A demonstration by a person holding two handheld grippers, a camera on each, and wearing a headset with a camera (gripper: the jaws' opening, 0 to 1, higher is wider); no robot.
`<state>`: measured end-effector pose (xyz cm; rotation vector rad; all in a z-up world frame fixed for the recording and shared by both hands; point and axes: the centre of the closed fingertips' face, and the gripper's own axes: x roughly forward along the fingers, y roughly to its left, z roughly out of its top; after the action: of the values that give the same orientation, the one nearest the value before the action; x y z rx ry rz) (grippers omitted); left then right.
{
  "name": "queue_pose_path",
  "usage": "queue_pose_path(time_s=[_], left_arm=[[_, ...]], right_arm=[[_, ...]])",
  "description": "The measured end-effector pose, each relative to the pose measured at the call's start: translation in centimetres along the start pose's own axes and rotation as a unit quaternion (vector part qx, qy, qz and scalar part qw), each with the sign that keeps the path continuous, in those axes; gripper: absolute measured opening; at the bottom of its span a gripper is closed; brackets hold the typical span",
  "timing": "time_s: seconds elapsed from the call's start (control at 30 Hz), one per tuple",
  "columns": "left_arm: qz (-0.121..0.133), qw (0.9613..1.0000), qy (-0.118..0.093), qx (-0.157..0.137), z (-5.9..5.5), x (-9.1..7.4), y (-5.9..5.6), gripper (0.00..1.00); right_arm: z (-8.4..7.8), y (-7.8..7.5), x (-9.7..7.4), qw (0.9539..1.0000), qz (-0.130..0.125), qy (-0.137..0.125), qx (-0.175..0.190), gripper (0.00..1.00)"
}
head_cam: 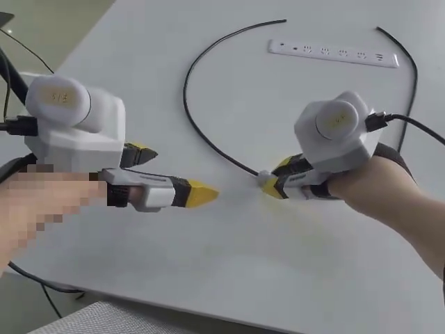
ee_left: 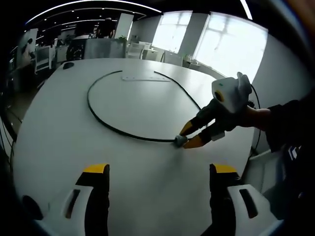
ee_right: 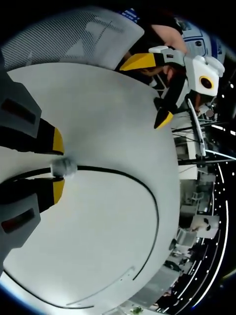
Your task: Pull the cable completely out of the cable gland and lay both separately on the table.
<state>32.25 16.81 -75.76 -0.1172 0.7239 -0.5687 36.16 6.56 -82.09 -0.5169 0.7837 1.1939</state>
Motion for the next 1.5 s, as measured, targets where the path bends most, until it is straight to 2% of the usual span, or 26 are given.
queue_pose_path(time_s=[0.17,0.53,0.73,0.83,1.03,1.17,1.23,1.37,1.5], left_arm=[[0.001,1.0,0.002,0.001,-0.1,-0.1,0.0,0.82],[-0.002,0.9999,0.009,0.007,-0.3,0.0,-0.5,0.8],[-0.005,0.9999,0.011,0.01,-0.2,-0.1,-0.7,0.79],[-0.007,0.9997,0.004,0.022,0.1,0.0,-0.8,0.77],[-0.02,0.9996,0.003,0.021,0.5,0.4,-1.5,0.78],[-0.025,0.9991,0.003,0.034,0.8,0.7,-2.1,0.8],[-0.031,0.9989,0.001,0.034,1.0,0.7,-2.4,0.8],[-0.046,0.9983,-0.001,0.037,1.6,1.0,-3.3,0.79],[-0.071,0.9964,-0.012,0.046,2.7,1.4,-4.8,0.8]], right_arm=[[-0.2,-0.3,0.1,1.0,-0.006,0.003,-0.006,0.09],[-0.3,-0.5,-0.1,1.0,-0.008,-0.001,0.004,0.08],[-0.2,-0.3,-0.8,1.0,-0.007,-0.006,0.001,0.08],[-0.2,-0.2,-1.2,0.9999,-0.005,-0.007,-0.007,0.08],[-0.1,0.2,-2.8,0.9998,0.0,-0.008,-0.016,0.08],[0.3,0.6,-4.2,0.9997,0.014,-0.017,-0.008,0.08],[0.5,0.6,-5.1,0.9997,0.008,-0.02,-0.013,0.08],[0.7,0.9,-6.5,0.9995,0.009,-0.022,-0.022,0.08],[0.8,1.4,-8.1,0.9988,0.008,-0.022,-0.043,0.08]])
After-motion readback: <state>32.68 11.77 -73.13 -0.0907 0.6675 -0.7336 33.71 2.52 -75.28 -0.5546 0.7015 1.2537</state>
